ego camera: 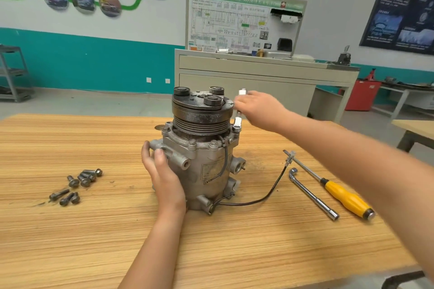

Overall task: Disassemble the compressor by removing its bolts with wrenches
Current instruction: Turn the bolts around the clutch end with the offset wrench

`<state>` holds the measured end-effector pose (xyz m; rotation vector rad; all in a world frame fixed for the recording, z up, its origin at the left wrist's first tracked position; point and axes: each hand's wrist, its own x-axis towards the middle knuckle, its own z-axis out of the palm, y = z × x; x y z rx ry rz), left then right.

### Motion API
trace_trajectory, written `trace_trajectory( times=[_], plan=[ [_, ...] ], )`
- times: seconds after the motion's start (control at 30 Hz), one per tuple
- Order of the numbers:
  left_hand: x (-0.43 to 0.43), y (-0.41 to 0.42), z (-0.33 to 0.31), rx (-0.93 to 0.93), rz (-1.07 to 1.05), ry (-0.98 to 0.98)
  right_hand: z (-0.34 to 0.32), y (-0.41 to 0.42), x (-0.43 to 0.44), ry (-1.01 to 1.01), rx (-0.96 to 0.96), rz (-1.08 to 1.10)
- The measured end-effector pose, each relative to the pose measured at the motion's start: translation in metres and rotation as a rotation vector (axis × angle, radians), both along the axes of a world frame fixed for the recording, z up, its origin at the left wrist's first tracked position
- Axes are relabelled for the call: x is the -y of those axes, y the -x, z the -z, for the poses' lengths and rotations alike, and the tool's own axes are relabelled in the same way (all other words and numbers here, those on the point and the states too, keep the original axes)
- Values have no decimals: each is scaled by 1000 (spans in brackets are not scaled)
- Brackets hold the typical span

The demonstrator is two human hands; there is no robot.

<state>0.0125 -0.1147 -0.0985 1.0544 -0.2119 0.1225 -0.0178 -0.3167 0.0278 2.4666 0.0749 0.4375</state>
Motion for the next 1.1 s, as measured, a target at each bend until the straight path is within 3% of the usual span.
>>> trace_trajectory(
  times=[0.1, 0.23, 0.3, 0.47, 0.6, 0.87, 1.1],
  plan=[
    [-3, 0, -1, -24, 44, 58, 9, -8, -5, -160, 92, -71],
    [-4, -3, 0, -22, 25, 29, 1, 29, -9, -581, 458, -30],
    [-4, -4, 0, -18, 16, 20, -6, 54, -14, -680, 509, -24],
    [-4, -5, 1, -22, -68, 26, 4, 105, -43, -359, 168, 258],
    [-3, -6, 0, -22, -121, 22, 6, 112, -61, -279, -1, 382],
    [-4, -4, -2, 11, -141, -8, -13, 110, -106, 58, -196, 503],
    [-4, -4, -1, 19, -171, -39, -25, 117, -97, 380, -325, 419]
  ],
)
